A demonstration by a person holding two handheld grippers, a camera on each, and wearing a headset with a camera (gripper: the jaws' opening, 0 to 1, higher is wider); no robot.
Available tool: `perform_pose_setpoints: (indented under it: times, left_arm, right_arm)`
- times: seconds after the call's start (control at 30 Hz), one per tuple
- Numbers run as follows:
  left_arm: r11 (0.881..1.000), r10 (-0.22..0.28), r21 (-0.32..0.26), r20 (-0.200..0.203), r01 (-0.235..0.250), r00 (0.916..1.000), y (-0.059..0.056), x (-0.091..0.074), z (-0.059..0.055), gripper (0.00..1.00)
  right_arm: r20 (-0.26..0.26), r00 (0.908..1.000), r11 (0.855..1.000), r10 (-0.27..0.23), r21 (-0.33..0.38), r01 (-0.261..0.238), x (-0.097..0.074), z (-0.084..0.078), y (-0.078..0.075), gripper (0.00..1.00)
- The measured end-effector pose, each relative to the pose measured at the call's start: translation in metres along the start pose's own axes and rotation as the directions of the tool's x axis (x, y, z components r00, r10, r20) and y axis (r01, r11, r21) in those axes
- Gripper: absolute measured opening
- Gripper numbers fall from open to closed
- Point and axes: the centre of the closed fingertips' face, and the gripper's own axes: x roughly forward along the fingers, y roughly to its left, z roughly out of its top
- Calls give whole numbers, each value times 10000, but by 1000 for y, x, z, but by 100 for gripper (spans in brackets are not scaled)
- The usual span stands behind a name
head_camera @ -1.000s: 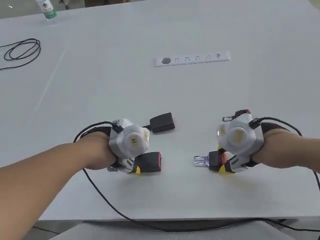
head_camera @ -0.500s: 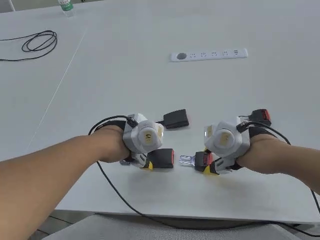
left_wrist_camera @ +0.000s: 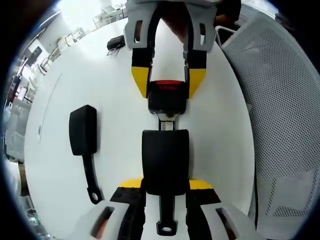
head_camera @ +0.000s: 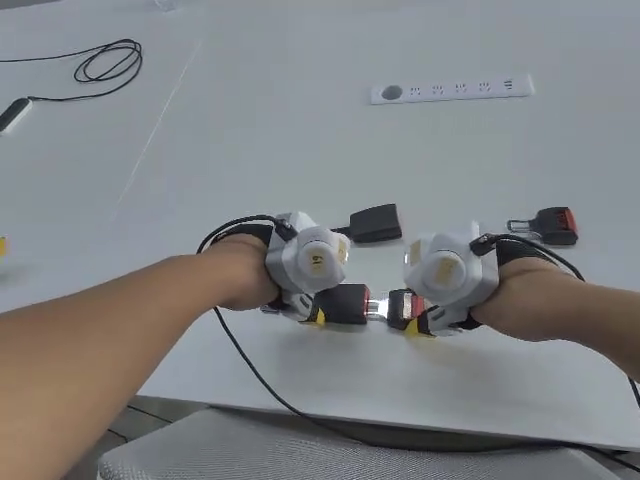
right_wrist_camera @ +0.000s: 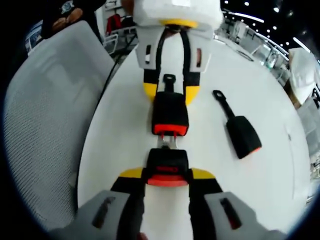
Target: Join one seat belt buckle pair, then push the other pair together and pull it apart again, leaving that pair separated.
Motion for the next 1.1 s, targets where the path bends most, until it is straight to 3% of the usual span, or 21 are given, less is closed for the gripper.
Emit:
perform_pose_setpoints:
  times: [0.27, 0.43, 0.7, 0.77, 1.0, 1.1]
  left_arm:
    - [9998, -133, 179, 178, 130, 9998, 0, 0, 1, 30]
    - [9991, -312, 282, -48, 313, 9995, 1, 1, 2, 29]
    - [9995, -282, 151, 39, 282, 9996, 2, 1, 1, 29]
    - [9995, -285, 127, 73, 284, 9996, 2, 1, 2, 29]
    - [9994, -291, 182, 83, 289, 9995, 2, 1, 1, 29]
    - [9996, -290, 77, 276, 288, 9992, 3, 1, 0, 30]
  right_arm:
    - [609, 9981, 9997, -18, 247, 3, 1, 2, -1, 32]
    - [563, 9984, 9997, -21, 255, 7, 5, 10, -4, 31]
    - [806, 9966, 9988, -180, 466, 143, 14, 24, -8, 31]
    - [583, 9978, 9984, -313, 499, 284, 8, 18, -13, 31]
    - [512, 9981, 9983, -332, 497, 307, 8, 19, -12, 32]
    - [551, 9978, 9982, -366, 492, 339, 8, 18, -12, 32]
